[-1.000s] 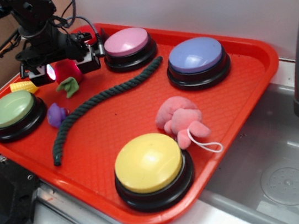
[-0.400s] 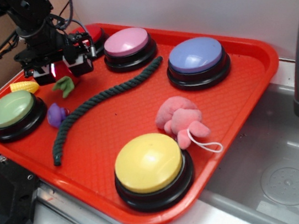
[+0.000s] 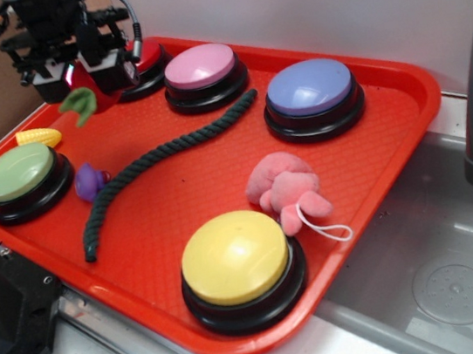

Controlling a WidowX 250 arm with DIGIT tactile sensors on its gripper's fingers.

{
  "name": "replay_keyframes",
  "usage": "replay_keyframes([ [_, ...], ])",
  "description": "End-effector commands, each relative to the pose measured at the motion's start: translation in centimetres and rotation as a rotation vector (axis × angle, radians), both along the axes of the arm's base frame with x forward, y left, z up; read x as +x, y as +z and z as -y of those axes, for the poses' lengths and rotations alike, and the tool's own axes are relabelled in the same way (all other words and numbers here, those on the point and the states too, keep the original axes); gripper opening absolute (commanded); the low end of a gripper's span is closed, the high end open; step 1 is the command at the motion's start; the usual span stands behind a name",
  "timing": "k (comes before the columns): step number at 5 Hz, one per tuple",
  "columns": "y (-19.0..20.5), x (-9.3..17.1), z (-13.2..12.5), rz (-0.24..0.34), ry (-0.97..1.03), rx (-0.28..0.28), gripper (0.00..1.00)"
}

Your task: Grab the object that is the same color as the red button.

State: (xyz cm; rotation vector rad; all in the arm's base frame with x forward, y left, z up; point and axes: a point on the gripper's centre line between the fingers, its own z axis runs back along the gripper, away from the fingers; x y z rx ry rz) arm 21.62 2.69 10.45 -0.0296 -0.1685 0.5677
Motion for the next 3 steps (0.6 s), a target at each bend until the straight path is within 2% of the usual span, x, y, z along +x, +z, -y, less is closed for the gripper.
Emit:
replay_keyframes([
  [1, 7.3, -1.7, 3.5, -0.013, -0.341, -0.086, 0.00],
  [2, 8.0, -2.2, 4.3, -0.002, -0.390, -0.031, 0.00],
  [3, 8.3, -2.5, 4.4, -0.025, -0.399, -0.044, 0.00],
])
